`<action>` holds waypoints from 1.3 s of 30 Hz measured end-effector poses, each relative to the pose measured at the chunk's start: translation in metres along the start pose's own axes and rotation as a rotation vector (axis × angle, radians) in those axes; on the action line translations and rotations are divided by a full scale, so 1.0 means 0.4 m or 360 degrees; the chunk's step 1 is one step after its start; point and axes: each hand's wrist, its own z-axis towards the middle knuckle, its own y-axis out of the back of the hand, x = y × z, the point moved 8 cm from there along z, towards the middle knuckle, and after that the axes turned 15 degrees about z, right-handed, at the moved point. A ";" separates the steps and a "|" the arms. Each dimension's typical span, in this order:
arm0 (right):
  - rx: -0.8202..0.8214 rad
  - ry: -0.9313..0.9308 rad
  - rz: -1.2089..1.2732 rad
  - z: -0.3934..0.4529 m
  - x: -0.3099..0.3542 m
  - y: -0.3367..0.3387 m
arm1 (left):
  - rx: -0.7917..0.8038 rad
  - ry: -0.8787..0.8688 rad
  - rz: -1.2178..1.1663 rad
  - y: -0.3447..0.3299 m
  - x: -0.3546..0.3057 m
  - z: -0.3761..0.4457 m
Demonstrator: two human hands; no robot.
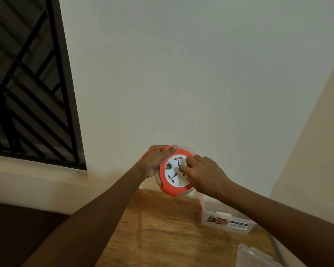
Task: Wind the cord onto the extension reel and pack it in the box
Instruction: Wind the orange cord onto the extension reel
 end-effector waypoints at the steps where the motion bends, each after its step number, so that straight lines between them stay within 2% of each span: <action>1: 0.0098 0.0173 -0.0077 0.000 0.017 -0.009 | 0.0001 0.0002 0.0020 -0.002 -0.002 0.001; 3: 0.0252 0.0345 -0.0167 0.002 0.035 -0.023 | 0.0005 -0.0022 0.0078 -0.010 -0.016 0.004; 8: 0.0456 0.0381 -0.0203 0.019 0.056 -0.030 | 0.0050 -0.0048 0.0196 -0.012 -0.034 0.007; 13: 0.0663 0.0467 -0.0421 0.010 0.060 -0.041 | 0.0119 -0.0035 0.0272 -0.016 -0.027 0.009; 19: 0.0690 0.0410 -0.0591 0.010 0.061 -0.063 | 0.0119 -0.0058 0.0347 -0.010 -0.027 0.019; 27: 0.0431 0.0037 -0.0525 0.027 0.019 -0.081 | 0.0079 -0.0088 0.0223 0.000 -0.038 0.025; 29: 0.0399 -0.0156 -0.0378 0.032 0.000 -0.083 | 0.0070 -0.0080 0.0165 -0.006 -0.030 0.028; 31: 0.0279 -0.0427 -0.0063 0.031 -0.026 -0.073 | 0.0029 -0.0074 0.0049 -0.008 -0.015 0.028; 34: 0.0036 -0.1033 0.0894 0.003 -0.080 -0.080 | -0.0020 -0.0055 -0.0120 -0.004 0.014 0.025; 36: 0.0002 -0.1333 0.1561 -0.014 -0.087 -0.124 | -0.0035 -0.0032 -0.0131 -0.003 0.030 0.025; 37: 0.0015 -0.1372 0.1675 -0.017 -0.077 -0.140 | -0.0021 -0.0022 -0.0116 -0.003 0.035 0.027; 38: 0.0047 -0.1343 0.1585 -0.017 -0.070 -0.149 | 0.0002 -0.0013 -0.0099 -0.004 0.040 0.030; 39: 0.0080 -0.1239 0.1306 -0.015 -0.066 -0.148 | 0.0028 -0.0004 -0.0087 -0.004 0.043 0.032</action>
